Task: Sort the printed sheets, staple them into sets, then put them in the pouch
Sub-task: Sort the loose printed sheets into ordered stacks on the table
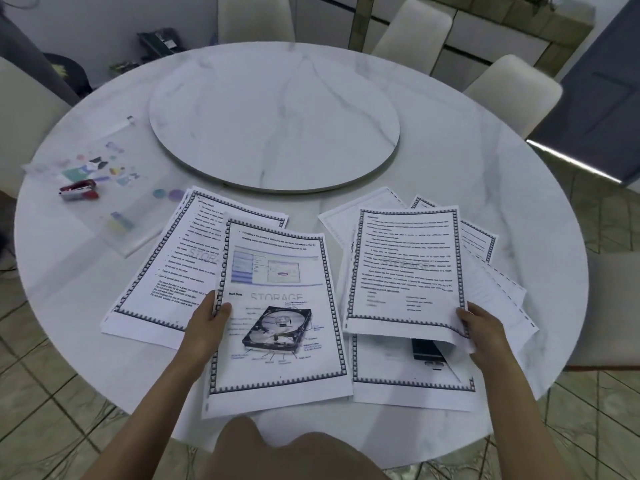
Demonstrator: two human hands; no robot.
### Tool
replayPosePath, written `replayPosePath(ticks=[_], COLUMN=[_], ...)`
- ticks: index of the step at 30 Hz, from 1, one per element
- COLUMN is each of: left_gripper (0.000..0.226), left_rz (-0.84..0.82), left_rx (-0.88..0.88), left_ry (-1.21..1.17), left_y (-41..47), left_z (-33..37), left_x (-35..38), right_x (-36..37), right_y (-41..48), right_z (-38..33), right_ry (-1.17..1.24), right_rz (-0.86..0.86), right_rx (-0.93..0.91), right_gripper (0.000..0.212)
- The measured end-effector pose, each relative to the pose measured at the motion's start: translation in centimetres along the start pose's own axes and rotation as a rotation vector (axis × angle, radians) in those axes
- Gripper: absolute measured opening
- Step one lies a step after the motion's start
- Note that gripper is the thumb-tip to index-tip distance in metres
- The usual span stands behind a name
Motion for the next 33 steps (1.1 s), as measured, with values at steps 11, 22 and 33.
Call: replayPosePath(ticks=[11,22,33], left_gripper=[0.037,0.037,0.040], left_rz=[-0.013,-0.018,-0.051], left_rx=[-0.039,-0.105,-0.181], left_ry=[-0.097,-0.194,-0.199], left_y=[0.8,2.3,2.7], left_z=[0.3,-0.1,-0.1], left_x=[0.6,-0.1,-0.1], right_x=[-0.2,6.9,12.8], right_y=[-1.4,-5.2,-8.8], right_z=[-0.2,0.7,1.8], right_ry=[0.189,0.002,-0.112], right_rz=[-0.033,-0.251,-0.434], right_rx=[-0.023,-0.103,-0.064], right_gripper=[0.032,0.021,0.019])
Point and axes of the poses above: each hand's wrist, its own y-axis towards the middle knuckle, its own x-axis out of the palm, z = x × y, the point moved 3 cm from there along y, towards the middle knuckle, and after that the axes turned 7 degrees about -x, right-handed, at the moved point
